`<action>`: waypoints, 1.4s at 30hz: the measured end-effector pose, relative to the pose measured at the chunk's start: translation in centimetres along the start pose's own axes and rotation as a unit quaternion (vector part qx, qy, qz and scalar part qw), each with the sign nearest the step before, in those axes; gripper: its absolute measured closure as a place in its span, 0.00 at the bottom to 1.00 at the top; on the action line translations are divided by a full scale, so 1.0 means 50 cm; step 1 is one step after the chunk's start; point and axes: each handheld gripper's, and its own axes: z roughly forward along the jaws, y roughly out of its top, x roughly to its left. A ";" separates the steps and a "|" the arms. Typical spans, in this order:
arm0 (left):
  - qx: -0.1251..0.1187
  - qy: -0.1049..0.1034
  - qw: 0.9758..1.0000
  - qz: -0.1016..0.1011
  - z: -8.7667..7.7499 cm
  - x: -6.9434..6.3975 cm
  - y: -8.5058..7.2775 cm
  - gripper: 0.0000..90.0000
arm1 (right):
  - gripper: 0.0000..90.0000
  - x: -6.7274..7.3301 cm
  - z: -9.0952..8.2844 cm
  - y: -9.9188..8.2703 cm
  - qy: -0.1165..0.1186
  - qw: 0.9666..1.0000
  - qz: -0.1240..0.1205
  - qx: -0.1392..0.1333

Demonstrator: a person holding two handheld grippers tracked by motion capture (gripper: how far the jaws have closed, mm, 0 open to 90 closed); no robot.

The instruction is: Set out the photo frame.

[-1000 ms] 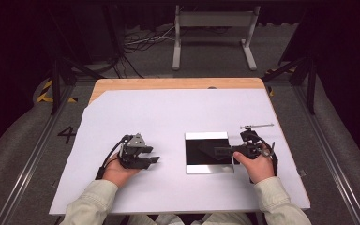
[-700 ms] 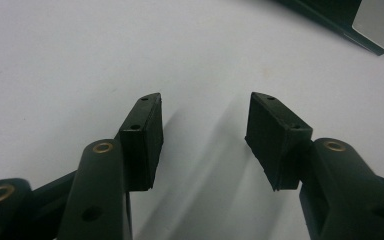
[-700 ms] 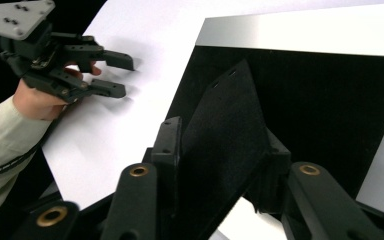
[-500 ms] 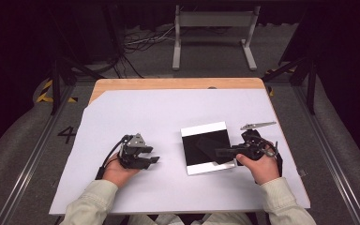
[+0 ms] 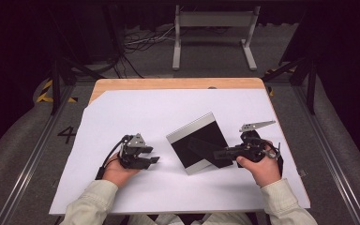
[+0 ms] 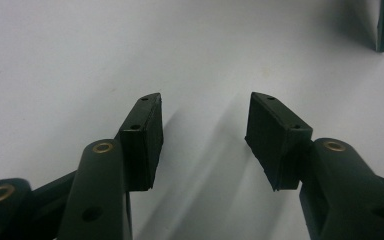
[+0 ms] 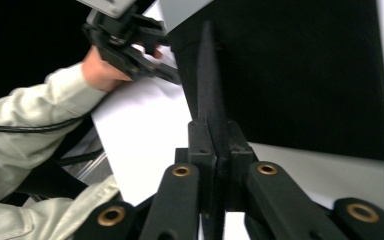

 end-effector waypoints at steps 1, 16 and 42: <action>0.001 -0.001 1.000 0.000 0.000 0.000 0.000 0.55 | 0.97 0.004 -0.001 0.001 0.000 1.000 -0.011 -0.003; 0.002 -0.001 1.000 0.001 0.001 0.000 0.000 0.55 | 0.97 0.021 0.015 0.000 -0.034 0.994 -0.067 -0.077; 0.000 -0.001 1.000 0.000 0.001 0.000 0.000 0.54 | 0.94 -0.009 -0.003 -0.025 -0.062 0.965 -0.250 0.042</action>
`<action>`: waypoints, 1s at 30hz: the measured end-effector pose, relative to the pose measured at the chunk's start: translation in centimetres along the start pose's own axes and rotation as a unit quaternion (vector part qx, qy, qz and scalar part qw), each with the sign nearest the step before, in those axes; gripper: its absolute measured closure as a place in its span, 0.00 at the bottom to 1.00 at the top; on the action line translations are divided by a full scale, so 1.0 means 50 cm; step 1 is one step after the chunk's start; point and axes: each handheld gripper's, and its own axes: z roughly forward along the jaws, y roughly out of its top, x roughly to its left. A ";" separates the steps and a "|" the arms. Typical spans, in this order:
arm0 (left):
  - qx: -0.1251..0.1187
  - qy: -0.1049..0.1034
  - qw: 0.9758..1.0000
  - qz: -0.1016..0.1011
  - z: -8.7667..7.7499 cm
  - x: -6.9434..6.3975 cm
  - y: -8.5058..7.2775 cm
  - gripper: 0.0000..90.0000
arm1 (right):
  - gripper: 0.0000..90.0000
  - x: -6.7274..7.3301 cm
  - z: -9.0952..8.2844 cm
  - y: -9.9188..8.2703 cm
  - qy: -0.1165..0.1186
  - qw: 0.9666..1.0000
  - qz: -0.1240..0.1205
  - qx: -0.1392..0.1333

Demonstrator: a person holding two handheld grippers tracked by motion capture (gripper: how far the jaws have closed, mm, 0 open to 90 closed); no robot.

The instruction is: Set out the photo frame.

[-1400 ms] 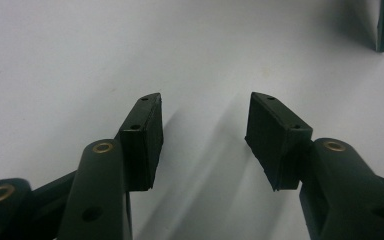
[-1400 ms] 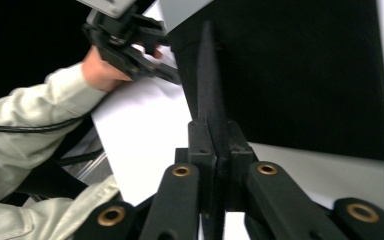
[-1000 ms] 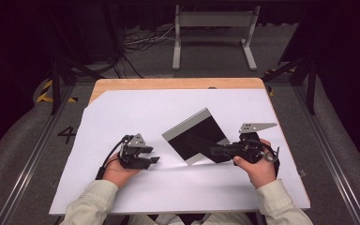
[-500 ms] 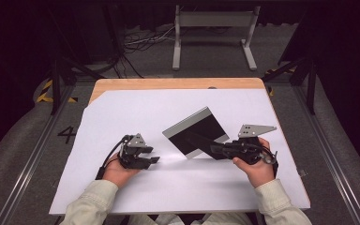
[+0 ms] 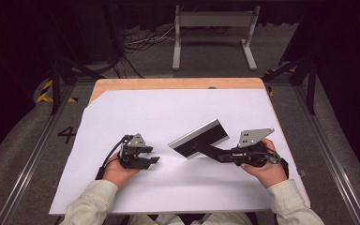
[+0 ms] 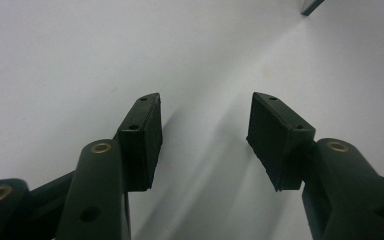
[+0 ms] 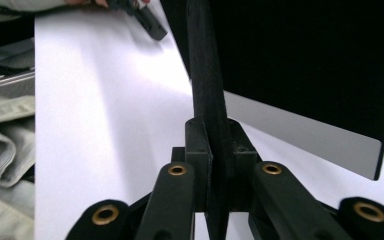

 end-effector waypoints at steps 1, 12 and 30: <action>0.001 0.000 1.000 0.001 0.000 0.000 0.000 0.54 | 0.94 0.000 0.000 -0.001 0.003 1.000 0.001 0.002; 0.000 0.000 1.000 0.001 0.000 0.000 0.000 0.53 | 0.95 0.001 0.004 -0.012 0.015 0.997 -0.024 0.065; 0.002 -0.001 1.000 0.001 0.001 -0.001 0.001 0.53 | 0.93 -0.014 0.018 -0.039 0.006 0.993 -0.052 0.103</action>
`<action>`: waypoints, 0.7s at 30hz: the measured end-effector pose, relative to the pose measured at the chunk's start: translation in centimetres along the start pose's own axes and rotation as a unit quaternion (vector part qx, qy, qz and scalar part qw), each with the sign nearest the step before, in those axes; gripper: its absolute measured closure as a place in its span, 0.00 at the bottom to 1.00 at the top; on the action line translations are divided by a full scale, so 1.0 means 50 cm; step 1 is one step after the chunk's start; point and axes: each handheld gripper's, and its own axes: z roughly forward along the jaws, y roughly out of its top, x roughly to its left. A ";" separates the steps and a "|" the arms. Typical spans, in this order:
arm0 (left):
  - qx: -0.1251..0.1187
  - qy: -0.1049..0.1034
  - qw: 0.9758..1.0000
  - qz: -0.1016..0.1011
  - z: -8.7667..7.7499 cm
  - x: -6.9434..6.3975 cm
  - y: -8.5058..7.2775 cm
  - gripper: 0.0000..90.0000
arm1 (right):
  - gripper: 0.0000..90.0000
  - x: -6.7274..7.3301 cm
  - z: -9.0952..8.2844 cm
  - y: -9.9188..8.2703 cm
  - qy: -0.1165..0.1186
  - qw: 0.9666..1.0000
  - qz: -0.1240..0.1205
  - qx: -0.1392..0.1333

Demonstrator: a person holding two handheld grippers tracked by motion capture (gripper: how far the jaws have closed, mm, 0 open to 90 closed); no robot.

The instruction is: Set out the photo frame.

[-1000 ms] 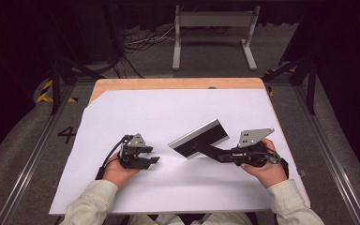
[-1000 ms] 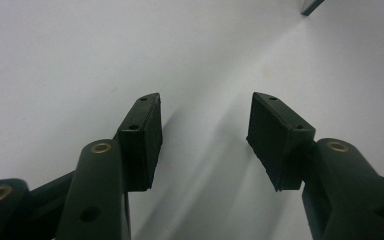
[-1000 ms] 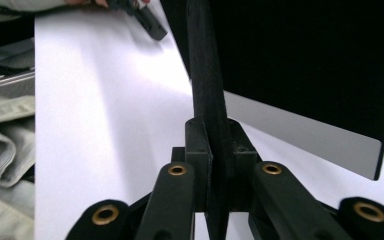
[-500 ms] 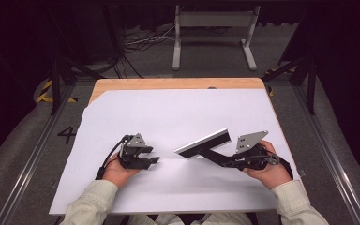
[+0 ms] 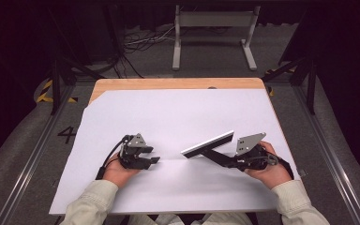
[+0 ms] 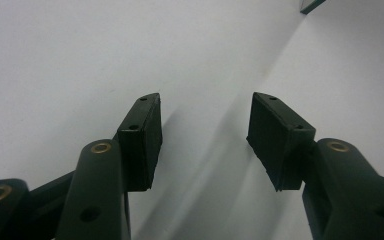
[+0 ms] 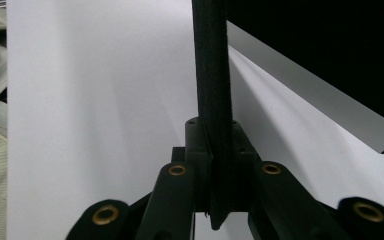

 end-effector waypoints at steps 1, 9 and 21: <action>0.000 0.000 1.000 0.000 0.000 0.000 0.000 0.53 | 0.93 -0.001 0.002 -0.002 0.000 1.000 0.002 0.001; 0.000 0.000 1.000 0.000 0.001 0.000 0.000 0.53 | 0.91 -0.006 0.009 -0.011 -0.003 1.000 0.006 0.012; -0.001 -0.001 1.000 -0.001 0.003 -0.001 0.001 0.53 | 0.86 -0.011 0.021 -0.024 -0.004 0.999 0.025 0.028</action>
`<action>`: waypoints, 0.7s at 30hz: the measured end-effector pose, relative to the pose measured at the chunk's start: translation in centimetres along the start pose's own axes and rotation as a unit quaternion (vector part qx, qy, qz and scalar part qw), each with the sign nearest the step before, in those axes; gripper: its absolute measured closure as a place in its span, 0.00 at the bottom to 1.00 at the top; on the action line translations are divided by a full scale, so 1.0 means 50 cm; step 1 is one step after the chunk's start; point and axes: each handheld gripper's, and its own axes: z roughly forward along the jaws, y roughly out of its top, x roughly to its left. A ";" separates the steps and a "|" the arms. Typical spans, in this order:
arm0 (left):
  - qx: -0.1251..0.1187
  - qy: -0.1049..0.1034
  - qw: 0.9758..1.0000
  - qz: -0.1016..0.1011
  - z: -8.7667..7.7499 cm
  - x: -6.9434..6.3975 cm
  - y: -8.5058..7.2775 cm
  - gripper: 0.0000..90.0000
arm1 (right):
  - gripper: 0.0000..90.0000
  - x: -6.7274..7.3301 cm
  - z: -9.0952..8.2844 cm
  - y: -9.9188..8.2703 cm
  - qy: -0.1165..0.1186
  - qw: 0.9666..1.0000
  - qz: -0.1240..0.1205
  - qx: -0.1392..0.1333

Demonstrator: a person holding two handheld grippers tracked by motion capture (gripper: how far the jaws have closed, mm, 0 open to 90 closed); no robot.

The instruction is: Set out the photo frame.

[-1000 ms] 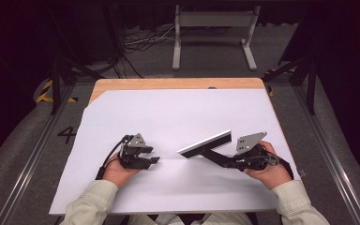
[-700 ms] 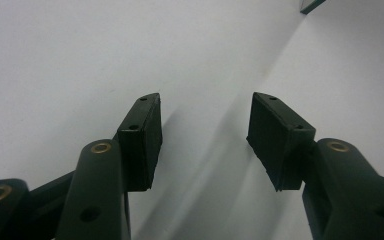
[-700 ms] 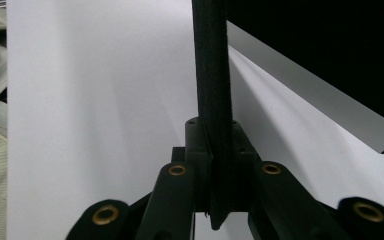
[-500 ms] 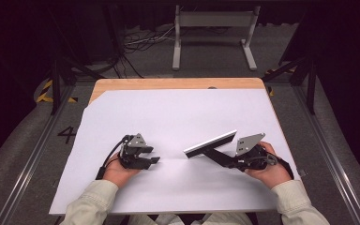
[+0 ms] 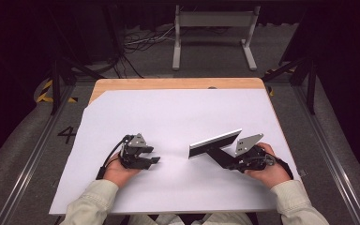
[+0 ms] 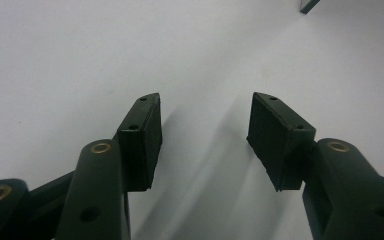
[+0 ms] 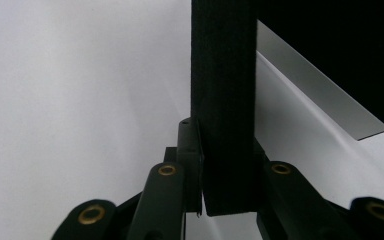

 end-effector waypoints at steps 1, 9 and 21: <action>0.000 0.000 1.000 0.000 0.000 0.000 0.000 0.53 | 0.86 0.000 0.001 -0.001 -0.002 1.000 0.003 0.003; 0.000 0.000 1.000 0.000 0.000 0.000 0.000 0.53 | 0.84 -0.002 0.007 -0.005 -0.004 1.000 0.009 0.012; 0.000 0.000 1.000 0.002 0.000 0.000 0.000 0.53 | 0.67 -0.005 0.006 -0.010 -0.011 0.999 0.035 0.001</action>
